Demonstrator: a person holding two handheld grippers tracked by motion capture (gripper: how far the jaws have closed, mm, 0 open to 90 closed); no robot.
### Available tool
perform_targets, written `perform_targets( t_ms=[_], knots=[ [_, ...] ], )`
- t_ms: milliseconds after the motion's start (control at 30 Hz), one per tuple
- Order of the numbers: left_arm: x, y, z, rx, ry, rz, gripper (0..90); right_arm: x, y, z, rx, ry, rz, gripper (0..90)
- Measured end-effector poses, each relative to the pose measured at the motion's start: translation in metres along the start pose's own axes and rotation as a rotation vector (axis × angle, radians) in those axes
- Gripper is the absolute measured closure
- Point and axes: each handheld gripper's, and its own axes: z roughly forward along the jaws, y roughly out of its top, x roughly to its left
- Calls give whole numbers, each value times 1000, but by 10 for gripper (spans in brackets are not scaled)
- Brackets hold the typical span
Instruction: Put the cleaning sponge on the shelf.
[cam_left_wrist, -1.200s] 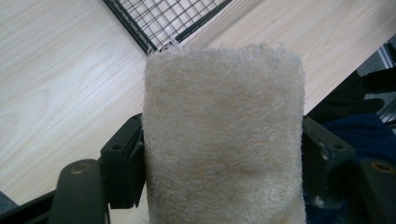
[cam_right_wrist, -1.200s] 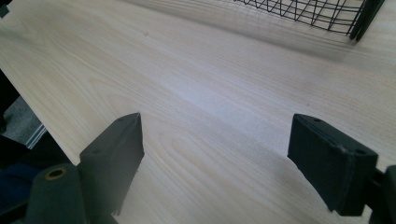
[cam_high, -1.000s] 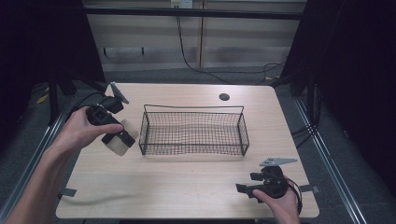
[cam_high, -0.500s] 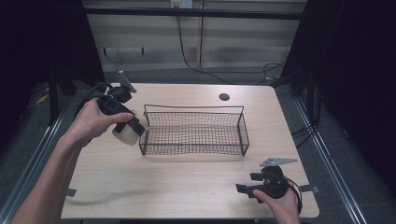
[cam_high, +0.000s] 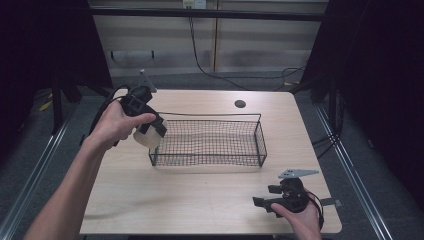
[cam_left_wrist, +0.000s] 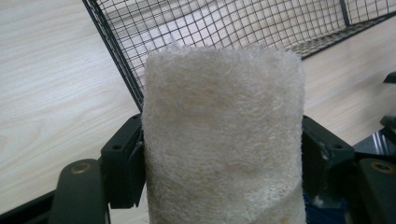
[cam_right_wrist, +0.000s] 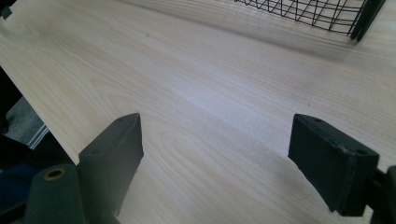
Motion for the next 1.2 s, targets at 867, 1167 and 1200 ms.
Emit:
perform_targets(
  t_ms=[867, 1167, 1200],
  knots=[
    [1, 28, 50, 9, 61, -162, 285, 0, 0, 0, 3, 1, -6, 175],
    [6, 30, 72, 19, 84, -193, 285, 0, 0, 0, 6, 0, -3, 175],
    [6, 30, 72, 19, 84, -193, 285, 0, 0, 0, 6, 0, -3, 175]
  ],
)
